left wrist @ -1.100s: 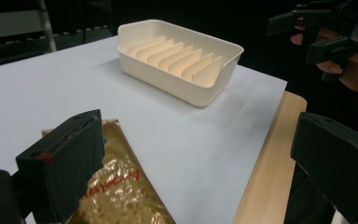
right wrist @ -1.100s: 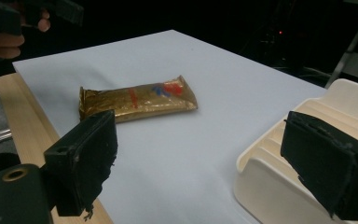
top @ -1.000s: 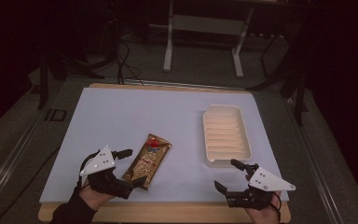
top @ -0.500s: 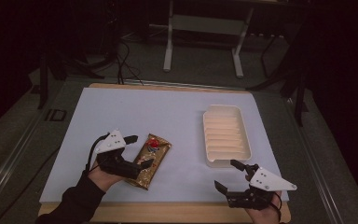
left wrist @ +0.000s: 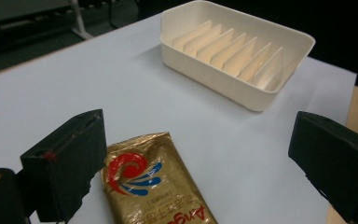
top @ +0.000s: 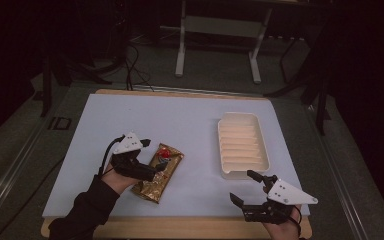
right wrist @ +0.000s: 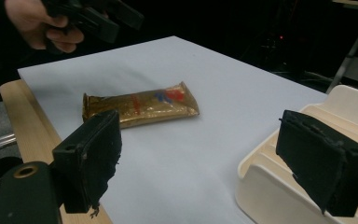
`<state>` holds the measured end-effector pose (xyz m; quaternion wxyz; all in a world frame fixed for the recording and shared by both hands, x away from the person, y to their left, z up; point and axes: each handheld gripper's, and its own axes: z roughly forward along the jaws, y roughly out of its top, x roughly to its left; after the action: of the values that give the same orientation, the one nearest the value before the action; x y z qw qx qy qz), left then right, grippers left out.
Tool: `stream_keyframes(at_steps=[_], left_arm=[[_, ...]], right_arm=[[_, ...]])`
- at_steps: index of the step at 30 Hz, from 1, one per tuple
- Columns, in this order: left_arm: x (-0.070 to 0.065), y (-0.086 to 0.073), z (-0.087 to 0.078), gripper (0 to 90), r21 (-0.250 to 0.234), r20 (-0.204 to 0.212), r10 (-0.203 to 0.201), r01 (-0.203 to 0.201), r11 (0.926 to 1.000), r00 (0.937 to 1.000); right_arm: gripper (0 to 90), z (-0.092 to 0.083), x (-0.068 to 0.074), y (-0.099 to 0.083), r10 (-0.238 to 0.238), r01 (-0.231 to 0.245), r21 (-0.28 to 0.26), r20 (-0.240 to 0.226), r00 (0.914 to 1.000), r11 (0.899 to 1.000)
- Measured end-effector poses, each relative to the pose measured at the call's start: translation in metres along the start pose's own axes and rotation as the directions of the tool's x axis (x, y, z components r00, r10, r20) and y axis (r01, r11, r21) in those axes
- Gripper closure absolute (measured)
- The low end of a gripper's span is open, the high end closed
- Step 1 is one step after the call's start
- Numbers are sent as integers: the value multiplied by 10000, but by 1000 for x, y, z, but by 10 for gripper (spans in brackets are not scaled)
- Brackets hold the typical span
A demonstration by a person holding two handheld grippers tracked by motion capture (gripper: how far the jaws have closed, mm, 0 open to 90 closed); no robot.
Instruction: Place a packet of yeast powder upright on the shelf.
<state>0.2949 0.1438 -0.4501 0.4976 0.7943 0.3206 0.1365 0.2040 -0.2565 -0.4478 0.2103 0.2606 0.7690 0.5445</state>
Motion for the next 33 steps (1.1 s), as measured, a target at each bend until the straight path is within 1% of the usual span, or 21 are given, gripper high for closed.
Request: stream_keyframes(at_steps=[1, 2, 4, 7, 9, 10, 12, 13, 15, 17, 18, 21, 22, 23, 25, 26, 28, 29, 30, 31, 33], left_arm=[[3, -1, 3, 52, 24, 27, 1, -1, 10000, 10000], [6, -2, 6, 58, 105, -102, 10, -9, 9999, 9999], [12, -5, 13, 62, 216, -18, -199, 199, 9996, 9998], [20, -10, 24, 98, 353, -247, -303, 311, 9989, 9992], [25, -13, 30, 111, 316, -187, -480, 485, 9983, 9987], [27, -14, 33, 119, 353, -315, -459, 470, 9983, 9984], [33, -16, 40, 146, 371, -271, -637, 646, 9972, 9976], [35, -16, 44, 147, 444, -346, -720, 735, 9963, 9968], [37, -17, 48, 151, 564, -451, -681, 706, 9959, 9967], [44, -20, 57, 163, 696, -479, -806, 838, 9941, 9956], [44, -20, 57, 180, 696, -479, -806, 838, 9941, 9956], [53, -24, 66, 225, 874, -596, -833, 883, 9923, 9947], [55, -25, 68, 233, 973, -656, -892, 953, 9907, 9939], [58, -26, 70, 236, 1006, -573, -923, 977, 9901, 9941], [62, -28, 73, 296, 1154, -703, -969, 1046, 9878, 9928], [64, -29, 75, 319, 1198, -620, -1027, 1095, 9867, 9928], [68, -32, 78, 340, 1383, -729, -1033, 1126, 9840, 9920], [68, -32, 78, 362, 1383, -729, -1033, 1126, 9840, 9920], [70, -34, 81, 362, 1475, -669, -1107, 1195, 9818, 9916], [74, -36, 84, 362, 1572, -759, -1259, 1366, 9781, 9891], [76, -37, 87, 354, 1619, -953, -1306, 1448, 9761, 9868]], right_arm=[[141, 0, 0, 0, -8, 8, 16, -13, 10000, 10000], [141, 1, 0, 0, 9, -9, 15, -16, 10000, 10000], [141, 1, 0, -1, 15, -15, 47, -4, 10000, 10000], [141, 2, -1, -1, 62, -61, 61, -37, 10000, 10000], [142, 2, -1, -1, 82, -82, 47, -35, 10000, 10000], [142, 2, -1, -1, 75, -74, 36, -31, 10000, 10000], [143, 2, 0, -1, 41, -41, 60, -6, 10000, 10000], [144, 2, 0, -1, 86, -86, 72, -25, 10000, 9999], [144, 2, -1, -2, 120, -119, 79, -65, 9999, 9999], [145, 2, -1, -2, 131, -130, 92, -58, 9999, 9999], [145, 2, -1, -2, 127, -126, 94, -56, 9999, 9999], [145, 3, -1, -3, 203, -202, 136, -111, 9997, 9997], [146, 3, -1, -3, 200, -198, 146, -123, 9997, 9997], [145, 3, -1, -3, 186, -183, 173, -136, 9997, 9997], [146, 3, -1, -3, 164, -161, 184, -164, 9997, 9997], [147, 4, -1, -3, 165, -162, 188, -179, 9997, 9997], [148, 4, -2, -4, 239, -236, 222, -165, 9996, 9995], [148, 4, -2, -4, 239, -236, 222, -165, 9996, 9995], [148, 5, -2, -4, 267, -263, 239, -166, 9995, 9994], [148, 5, -2, -5, 342, -336, 294, -200, 9992, 9990], [149, 6, -3, -5, 355, -349, 293, -189, 9992, 9990]])
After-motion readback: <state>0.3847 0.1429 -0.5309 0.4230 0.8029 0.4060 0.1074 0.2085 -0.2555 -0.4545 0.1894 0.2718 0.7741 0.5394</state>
